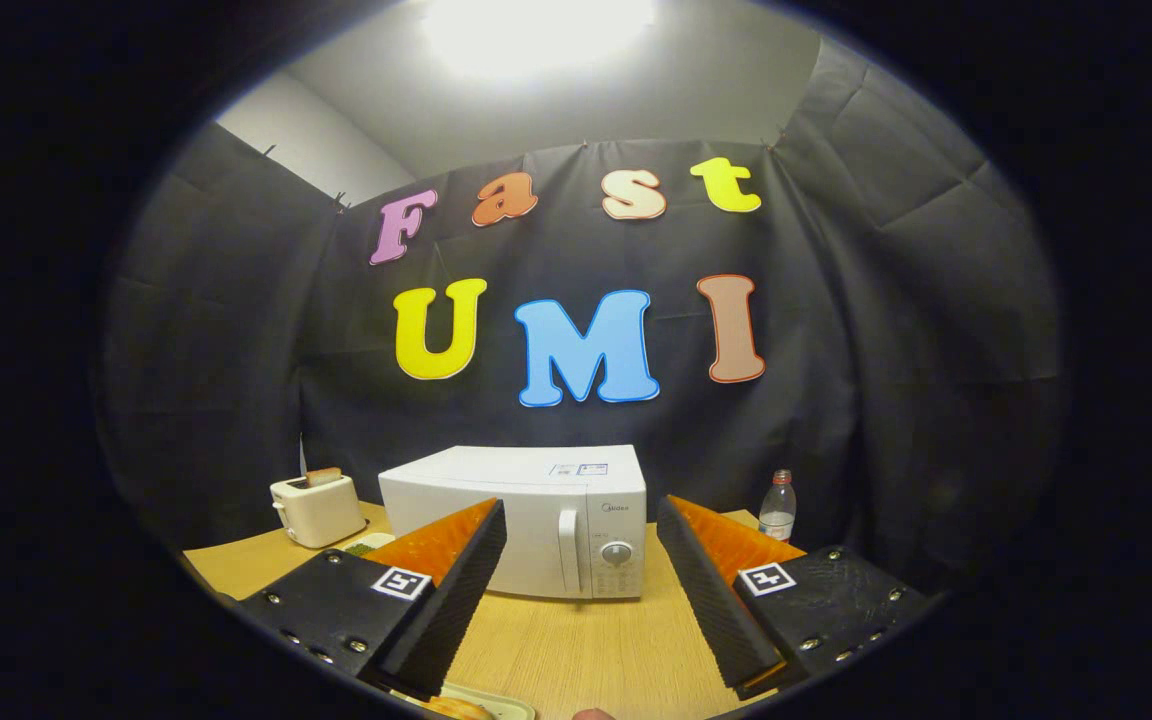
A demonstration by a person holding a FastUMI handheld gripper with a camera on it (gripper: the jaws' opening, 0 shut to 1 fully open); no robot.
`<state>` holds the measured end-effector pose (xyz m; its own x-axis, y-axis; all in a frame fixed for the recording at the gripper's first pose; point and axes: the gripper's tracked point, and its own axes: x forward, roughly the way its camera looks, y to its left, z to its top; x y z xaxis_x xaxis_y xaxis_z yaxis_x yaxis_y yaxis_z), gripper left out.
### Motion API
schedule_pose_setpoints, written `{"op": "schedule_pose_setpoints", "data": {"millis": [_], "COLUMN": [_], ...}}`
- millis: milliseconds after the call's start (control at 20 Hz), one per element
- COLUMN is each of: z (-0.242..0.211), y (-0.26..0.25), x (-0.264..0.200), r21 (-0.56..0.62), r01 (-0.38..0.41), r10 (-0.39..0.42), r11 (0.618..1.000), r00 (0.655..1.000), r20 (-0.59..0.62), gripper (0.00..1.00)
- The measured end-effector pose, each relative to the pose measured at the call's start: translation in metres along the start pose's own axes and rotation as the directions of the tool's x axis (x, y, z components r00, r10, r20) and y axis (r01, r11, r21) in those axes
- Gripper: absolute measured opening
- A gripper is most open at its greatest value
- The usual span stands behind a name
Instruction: Open the microwave, put the food inside, and close the microwave door.
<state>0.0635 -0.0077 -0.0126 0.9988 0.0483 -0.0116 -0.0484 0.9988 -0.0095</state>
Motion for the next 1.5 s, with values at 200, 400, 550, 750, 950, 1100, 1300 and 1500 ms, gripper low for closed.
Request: {"op": "schedule_pose_setpoints", "data": {"millis": [200, 400, 550, 750, 950, 1100, 1300, 1500], "z": [-0.019, -0.048, -0.070, -0.100, -0.136, -0.161, -0.180, -0.187], "y": [-0.004, -0.002, 0.001, 0.004, 0.009, 0.011, 0.014, 0.015], "x": [0.036, 0.075, 0.105, 0.142, 0.173, 0.190, 0.207, 0.220], "r21": [0.010, 0.001, -0.015, -0.012, -0.014, -0.011, -0.013, -0.046], "r01": [-0.008, -0.028, -0.045, -0.057, -0.068, -0.068, -0.080, -0.079], "r10": [0.008, 0.028, 0.043, 0.054, 0.063, 0.062, 0.072, 0.059], "r11": [1.000, 1.000, 0.999, 0.998, 0.998, 0.998, 0.997, 0.996], "r00": [1.000, 0.997, 0.994, 0.986, 0.972, 0.957, 0.944, 0.941], "r20": [-0.027, -0.072, -0.104, -0.158, -0.226, -0.283, -0.321, -0.334], "gripper": [0.96, 0.96, 0.96, 0.96, 0.96, 0.96, 0.88, 0.53]}}
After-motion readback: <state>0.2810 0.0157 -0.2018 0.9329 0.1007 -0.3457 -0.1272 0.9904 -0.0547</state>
